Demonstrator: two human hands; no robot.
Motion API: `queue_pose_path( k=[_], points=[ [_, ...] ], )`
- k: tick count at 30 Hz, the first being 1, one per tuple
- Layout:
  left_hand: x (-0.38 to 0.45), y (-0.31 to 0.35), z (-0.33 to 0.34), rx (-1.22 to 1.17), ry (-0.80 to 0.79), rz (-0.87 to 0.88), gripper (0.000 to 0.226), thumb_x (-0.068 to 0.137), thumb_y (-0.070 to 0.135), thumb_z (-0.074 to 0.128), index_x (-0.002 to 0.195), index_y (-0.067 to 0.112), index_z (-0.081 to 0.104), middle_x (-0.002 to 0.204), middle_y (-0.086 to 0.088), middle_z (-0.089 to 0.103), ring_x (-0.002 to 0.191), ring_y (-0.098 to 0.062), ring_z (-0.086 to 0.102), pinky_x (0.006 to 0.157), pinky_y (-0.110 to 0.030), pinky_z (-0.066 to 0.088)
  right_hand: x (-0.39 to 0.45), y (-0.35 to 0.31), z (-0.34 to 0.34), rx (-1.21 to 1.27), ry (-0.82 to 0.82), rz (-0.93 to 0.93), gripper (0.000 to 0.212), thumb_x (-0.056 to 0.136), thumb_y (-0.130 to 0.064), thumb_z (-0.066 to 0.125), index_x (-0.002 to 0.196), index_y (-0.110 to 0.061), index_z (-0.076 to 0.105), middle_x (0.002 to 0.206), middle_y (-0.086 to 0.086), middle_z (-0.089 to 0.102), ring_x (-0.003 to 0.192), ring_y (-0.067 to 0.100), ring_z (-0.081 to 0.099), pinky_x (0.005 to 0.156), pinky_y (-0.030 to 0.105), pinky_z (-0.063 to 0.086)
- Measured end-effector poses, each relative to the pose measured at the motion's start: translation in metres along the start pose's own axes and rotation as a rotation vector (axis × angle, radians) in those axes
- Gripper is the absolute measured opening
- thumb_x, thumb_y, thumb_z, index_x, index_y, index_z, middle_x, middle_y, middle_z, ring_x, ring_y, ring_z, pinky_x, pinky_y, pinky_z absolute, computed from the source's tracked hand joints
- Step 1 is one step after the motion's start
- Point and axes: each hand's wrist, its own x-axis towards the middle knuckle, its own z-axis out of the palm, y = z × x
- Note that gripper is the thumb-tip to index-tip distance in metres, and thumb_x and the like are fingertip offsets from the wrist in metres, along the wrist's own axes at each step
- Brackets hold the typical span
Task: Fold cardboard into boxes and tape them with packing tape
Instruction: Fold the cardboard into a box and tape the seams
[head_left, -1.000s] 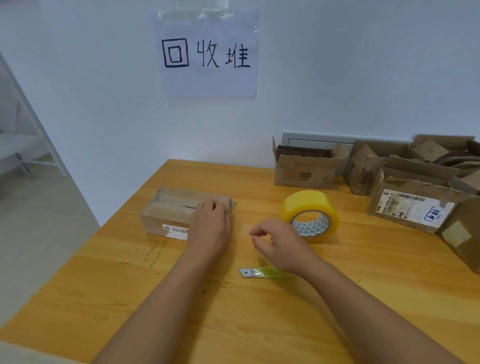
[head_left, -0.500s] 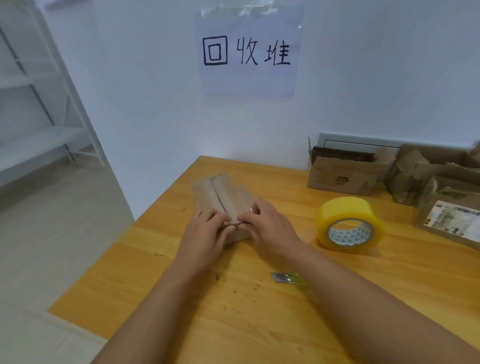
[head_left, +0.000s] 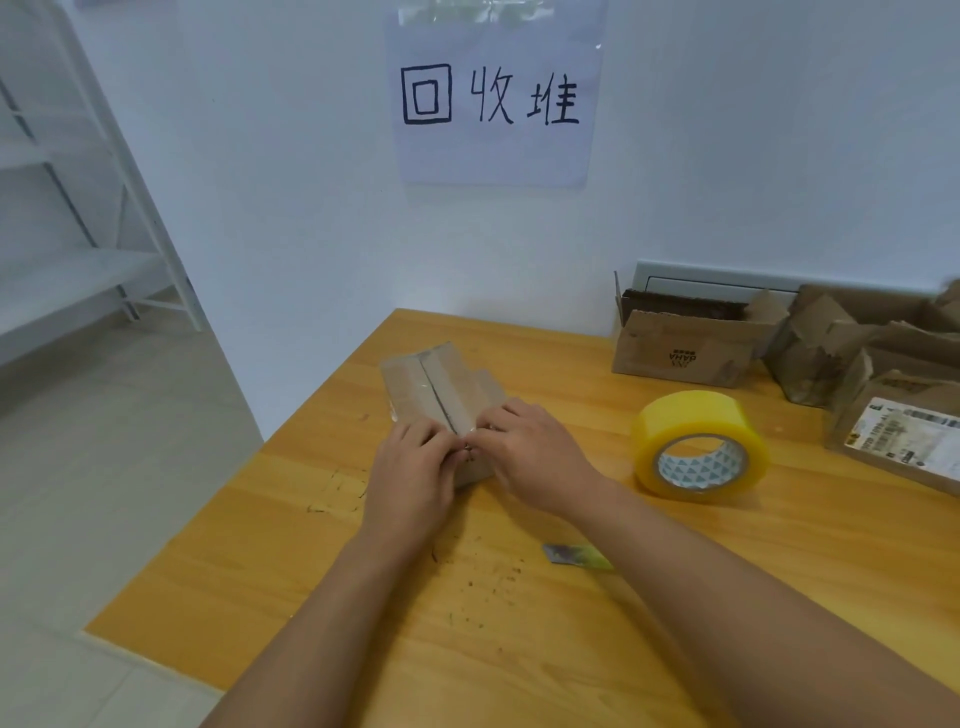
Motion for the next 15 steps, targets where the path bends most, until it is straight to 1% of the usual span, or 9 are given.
queue_pose_path(
  k=[3,5,6,7,8,10,11,13,15],
  points=[
    [0.004,0.0,-0.001,-0.003,-0.012,-0.007,0.009,0.089,0.016,0.065,0.081,0.017,0.068,0.081,0.008,0.054,0.078,-0.016,0.047,0.066,-0.035,0.042,0.001,-0.005,0.002,0.016,-0.001,0.02,0.006,0.078,-0.01,0.065,0.078,-0.014,0.069,0.08,-0.002,0.06,0.075,0.024,0.055,0.056,0.036,0.046],
    [0.006,0.003,-0.007,-0.029,-0.041,-0.001,0.006,0.091,0.019,0.066,0.089,0.019,0.072,0.085,0.008,0.056,0.083,-0.017,0.052,0.069,-0.036,0.046,0.006,-0.005,-0.002,0.011,-0.017,0.007,0.009,0.071,-0.007,0.073,0.074,-0.015,0.069,0.077,-0.001,0.06,0.072,0.025,0.057,0.055,0.033,0.045],
    [0.007,0.006,-0.013,-0.049,-0.076,-0.02,0.011,0.094,0.023,0.065,0.102,0.022,0.073,0.095,0.01,0.057,0.092,-0.016,0.055,0.075,-0.033,0.047,0.009,-0.004,-0.007,0.013,-0.025,0.015,0.01,0.072,-0.008,0.074,0.076,-0.016,0.071,0.079,-0.001,0.062,0.075,0.026,0.058,0.058,0.033,0.046],
    [0.007,0.008,-0.021,-0.08,-0.109,-0.059,0.027,0.095,0.031,0.064,0.121,0.026,0.067,0.109,0.012,0.055,0.106,-0.013,0.052,0.086,-0.029,0.046,0.012,-0.004,-0.015,0.033,-0.029,0.045,0.007,0.077,-0.01,0.073,0.081,-0.016,0.073,0.083,-0.001,0.064,0.079,0.026,0.059,0.062,0.036,0.048],
    [0.007,0.009,-0.031,-0.133,-0.119,-0.122,0.048,0.094,0.04,0.062,0.14,0.029,0.052,0.125,0.015,0.047,0.12,-0.008,0.043,0.097,-0.024,0.04,0.015,-0.004,-0.024,0.08,-0.013,0.104,0.006,0.083,-0.014,0.069,0.085,-0.016,0.074,0.088,-0.001,0.067,0.084,0.026,0.059,0.068,0.038,0.049],
    [0.009,0.013,-0.056,-0.292,-0.037,-0.285,0.079,0.091,0.056,0.059,0.156,0.033,0.02,0.146,0.016,0.029,0.136,-0.001,0.023,0.108,-0.02,0.024,0.023,-0.005,-0.047,0.275,0.094,0.29,0.015,0.092,-0.021,0.061,0.09,-0.015,0.075,0.093,-0.001,0.07,0.089,0.022,0.059,0.075,0.036,0.047],
    [0.011,0.012,-0.068,-0.387,0.041,-0.362,0.082,0.091,0.061,0.054,0.157,0.036,0.012,0.153,0.015,0.024,0.141,-0.001,0.02,0.112,-0.024,0.021,0.027,-0.005,-0.059,0.412,0.172,0.397,0.016,0.093,-0.021,0.06,0.092,-0.015,0.076,0.093,-0.001,0.071,0.089,0.019,0.06,0.076,0.034,0.046],
    [0.015,0.009,-0.087,-0.582,0.172,-0.525,0.074,0.095,0.062,0.046,0.156,0.042,0.009,0.159,0.011,0.022,0.144,-0.004,0.022,0.115,-0.032,0.023,0.033,-0.005,-0.086,0.76,0.298,0.627,0.013,0.095,-0.015,0.063,0.093,-0.014,0.075,0.09,-0.003,0.071,0.084,0.01,0.063,0.078,0.027,0.05],
    [0.018,0.002,-0.097,-0.718,0.213,-0.665,0.062,0.1,0.057,0.041,0.155,0.045,0.014,0.16,0.012,0.023,0.144,-0.007,0.026,0.113,-0.034,0.024,0.033,-0.006,-0.104,1.143,0.338,0.798,0.016,0.099,-0.012,0.058,0.089,-0.013,0.07,0.085,-0.001,0.069,0.079,0.008,0.063,0.079,0.026,0.054]
  ],
)
